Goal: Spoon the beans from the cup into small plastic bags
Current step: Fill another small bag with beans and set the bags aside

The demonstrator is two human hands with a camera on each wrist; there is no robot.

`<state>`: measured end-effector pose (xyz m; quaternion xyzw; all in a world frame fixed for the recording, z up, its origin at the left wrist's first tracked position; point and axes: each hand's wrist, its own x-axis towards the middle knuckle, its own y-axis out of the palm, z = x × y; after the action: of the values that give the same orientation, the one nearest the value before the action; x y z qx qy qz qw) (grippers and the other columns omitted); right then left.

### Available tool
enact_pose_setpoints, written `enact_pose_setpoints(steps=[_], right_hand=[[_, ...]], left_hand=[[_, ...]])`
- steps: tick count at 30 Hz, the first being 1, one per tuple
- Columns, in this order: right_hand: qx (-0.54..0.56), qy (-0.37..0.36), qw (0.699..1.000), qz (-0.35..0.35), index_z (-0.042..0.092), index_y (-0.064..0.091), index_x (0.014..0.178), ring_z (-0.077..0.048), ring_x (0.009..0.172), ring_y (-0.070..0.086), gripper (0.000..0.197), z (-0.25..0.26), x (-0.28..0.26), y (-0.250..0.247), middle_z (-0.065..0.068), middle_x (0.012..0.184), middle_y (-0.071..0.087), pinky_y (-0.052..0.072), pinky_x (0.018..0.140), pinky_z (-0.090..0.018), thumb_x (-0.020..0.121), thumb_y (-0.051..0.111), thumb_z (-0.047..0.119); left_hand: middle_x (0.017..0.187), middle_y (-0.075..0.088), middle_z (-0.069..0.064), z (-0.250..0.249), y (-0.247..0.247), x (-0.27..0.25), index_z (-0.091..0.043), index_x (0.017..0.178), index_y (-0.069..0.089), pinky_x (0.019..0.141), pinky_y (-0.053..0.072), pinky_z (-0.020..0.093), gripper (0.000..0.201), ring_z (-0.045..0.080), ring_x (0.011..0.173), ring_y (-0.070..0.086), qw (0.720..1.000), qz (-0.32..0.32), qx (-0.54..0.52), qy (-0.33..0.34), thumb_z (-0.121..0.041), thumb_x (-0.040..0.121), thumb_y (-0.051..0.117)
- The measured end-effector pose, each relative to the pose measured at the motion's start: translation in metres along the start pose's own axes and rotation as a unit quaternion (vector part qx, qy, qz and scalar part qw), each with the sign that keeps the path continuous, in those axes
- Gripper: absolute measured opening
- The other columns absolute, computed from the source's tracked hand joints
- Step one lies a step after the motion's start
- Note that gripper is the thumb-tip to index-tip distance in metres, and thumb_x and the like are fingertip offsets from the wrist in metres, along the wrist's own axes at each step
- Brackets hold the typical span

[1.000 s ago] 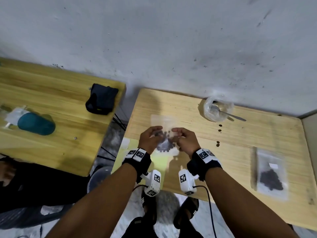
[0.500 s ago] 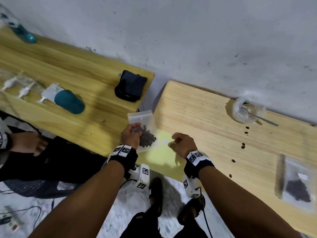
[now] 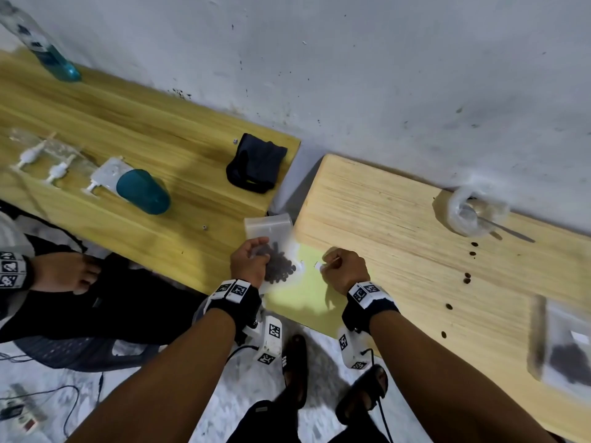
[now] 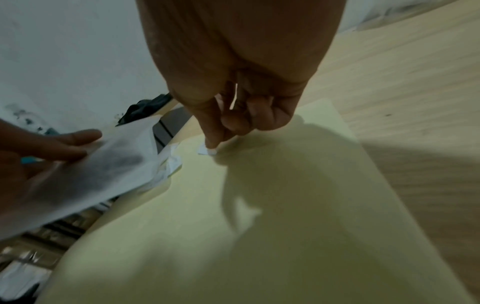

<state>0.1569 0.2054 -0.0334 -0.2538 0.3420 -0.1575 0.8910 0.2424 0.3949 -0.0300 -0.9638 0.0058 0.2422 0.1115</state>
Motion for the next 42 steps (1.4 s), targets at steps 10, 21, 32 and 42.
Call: enact_pose_setpoints(steps=[10, 21, 32, 42], right_hand=[[0.129, -0.064, 0.99, -0.006, 0.012, 0.073, 0.085, -0.004, 0.065, 0.055, 0.008, -0.013, -0.008, -0.049, 0.006, 0.074, 0.062, 0.041, 0.066, -0.023, 0.085, 0.074, 0.02], [0.19, -0.106, 0.974, -0.06, 0.007, 0.072, 0.089, 0.006, 0.043, 0.048, 0.003, 0.008, -0.032, -0.137, -0.002, 0.073, 0.061, 0.036, 0.046, -0.007, 0.086, 0.072, 0.008], [0.073, -0.148, 0.977, -0.133, 0.015, 0.073, 0.086, -0.014, 0.08, 0.062, 0.006, -0.005, -0.045, -0.189, -0.003, 0.083, 0.07, 0.044, 0.072, -0.019, 0.086, 0.068, 0.011], [0.005, -0.12, 0.981, -0.151, 0.031, 0.053, 0.097, -0.016, 0.071, 0.065, 0.024, -0.02, -0.061, -0.208, 0.006, 0.078, 0.069, 0.05, 0.064, -0.03, 0.082, 0.066, 0.017]], left_hand=[[0.104, 0.065, 0.012, -0.01, 0.037, -0.011, -0.016, 0.096, 0.064, 0.056, 0.05, 0.015, 0.037, 0.012, 0.074, 0.058, 0.997, 0.069, 0.016, 0.02, 0.017, 0.081, 0.055], [0.075, 0.064, -0.001, -0.061, 0.115, -0.061, -0.019, 0.074, 0.067, 0.066, 0.047, 0.024, 0.026, 0.016, 0.072, 0.059, 0.984, 0.166, 0.009, 0.069, 0.006, 0.078, 0.066], [0.084, 0.067, 0.003, -0.094, 0.178, -0.11, -0.018, 0.088, 0.07, 0.053, 0.041, 0.023, 0.027, 0.018, 0.063, 0.051, 0.966, 0.221, 0.035, 0.128, 0.002, 0.071, 0.07], [0.088, 0.07, 0.004, -0.093, 0.203, -0.134, -0.028, 0.085, 0.069, 0.062, 0.043, 0.027, 0.037, 0.017, 0.064, 0.051, 0.957, 0.251, 0.064, 0.134, 0.006, 0.07, 0.064]])
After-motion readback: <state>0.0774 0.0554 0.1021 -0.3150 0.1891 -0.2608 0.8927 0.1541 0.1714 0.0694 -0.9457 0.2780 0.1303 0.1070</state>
